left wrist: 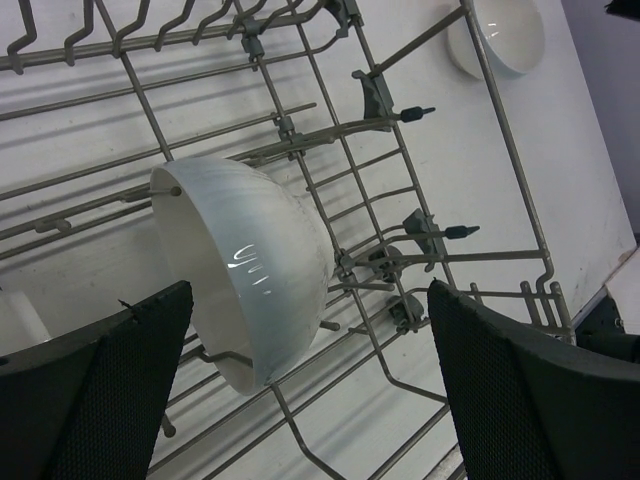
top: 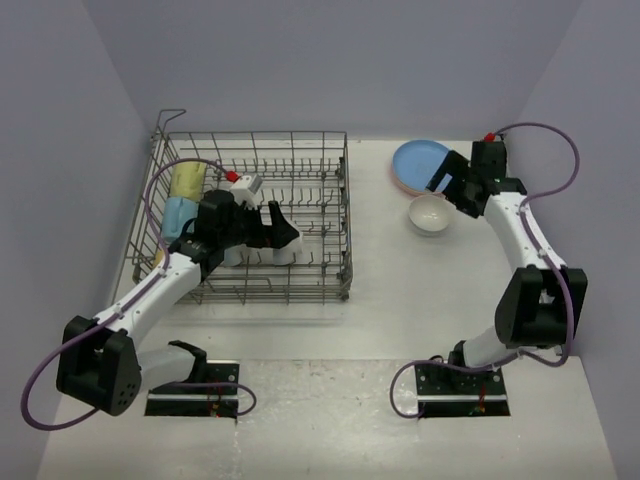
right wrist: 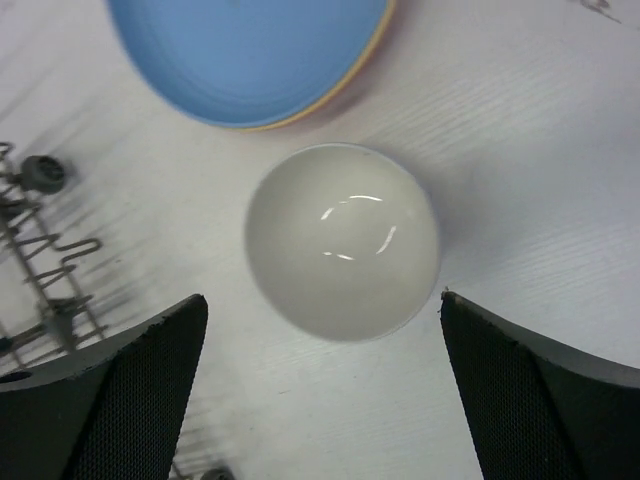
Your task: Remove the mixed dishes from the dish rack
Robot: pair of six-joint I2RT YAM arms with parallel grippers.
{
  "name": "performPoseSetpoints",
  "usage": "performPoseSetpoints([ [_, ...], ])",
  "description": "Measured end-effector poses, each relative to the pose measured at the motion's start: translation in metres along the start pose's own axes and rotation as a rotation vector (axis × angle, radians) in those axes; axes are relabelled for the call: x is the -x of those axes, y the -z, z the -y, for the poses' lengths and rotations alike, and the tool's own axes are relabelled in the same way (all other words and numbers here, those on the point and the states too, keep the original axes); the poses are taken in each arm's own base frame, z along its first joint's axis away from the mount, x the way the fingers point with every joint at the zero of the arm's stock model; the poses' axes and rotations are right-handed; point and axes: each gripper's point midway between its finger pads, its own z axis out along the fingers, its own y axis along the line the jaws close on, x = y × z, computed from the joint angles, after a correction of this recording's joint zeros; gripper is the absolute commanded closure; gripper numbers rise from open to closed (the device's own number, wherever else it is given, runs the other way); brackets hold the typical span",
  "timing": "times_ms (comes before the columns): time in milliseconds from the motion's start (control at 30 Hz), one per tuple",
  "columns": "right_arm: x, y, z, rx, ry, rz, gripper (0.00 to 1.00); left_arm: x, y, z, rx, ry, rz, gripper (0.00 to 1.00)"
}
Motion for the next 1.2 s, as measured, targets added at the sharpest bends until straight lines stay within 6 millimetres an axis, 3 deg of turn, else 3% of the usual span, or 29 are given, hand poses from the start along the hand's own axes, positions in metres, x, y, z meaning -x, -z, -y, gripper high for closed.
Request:
performPoseSetpoints([
  [100, -0.002, 0.036, -0.043, 0.138, 0.059, 0.043, 0.01, -0.002, -0.004, -0.005, -0.017, 0.02, -0.008, 0.0],
  [200, -0.034, 0.056, -0.098, 0.292, 0.159, 0.0, 0.01, -0.008, -0.009, -0.01, -0.028, 0.039, -0.03, 0.0],
  [333, -0.098, 0.067, -0.159, 0.449, 0.291, -0.149, 0.01, -0.011, -0.013, -0.012, -0.054, 0.049, -0.043, 0.0],
  [433, -0.126, 0.066, -0.186, 0.501, 0.342, -0.221, 0.03, -0.012, -0.015, -0.009, -0.074, 0.05, -0.046, 0.0],
  [500, -0.139, 0.064, -0.199, 0.515, 0.367, -0.245, 0.11, -0.013, -0.017, -0.008, -0.088, 0.051, -0.052, 0.0],
  [567, -0.15, 0.062, -0.205, 0.52, 0.38, -0.27, 0.22, -0.014, -0.019, -0.008, -0.096, 0.053, -0.06, 0.02],
  [600, -0.156, 0.061, -0.206, 0.518, 0.384, -0.282, 0.38, -0.016, -0.02, -0.008, -0.099, 0.056, -0.066, 0.03],
  [700, -0.167, 0.055, -0.207, 0.504, 0.377, -0.311, 0.6, -0.02, -0.023, -0.008, -0.108, 0.061, -0.081, 0.09],
  [833, -0.175, 0.047, -0.206, 0.479, 0.364, -0.335, 0.73, -0.024, -0.027, -0.009, -0.119, 0.07, -0.101, 0.22],
  [1200, -0.179, 0.03, -0.2, 0.408, 0.326, -0.334, 0.78, -0.031, -0.03, -0.006, -0.149, 0.122, -0.135, 0.85],
])
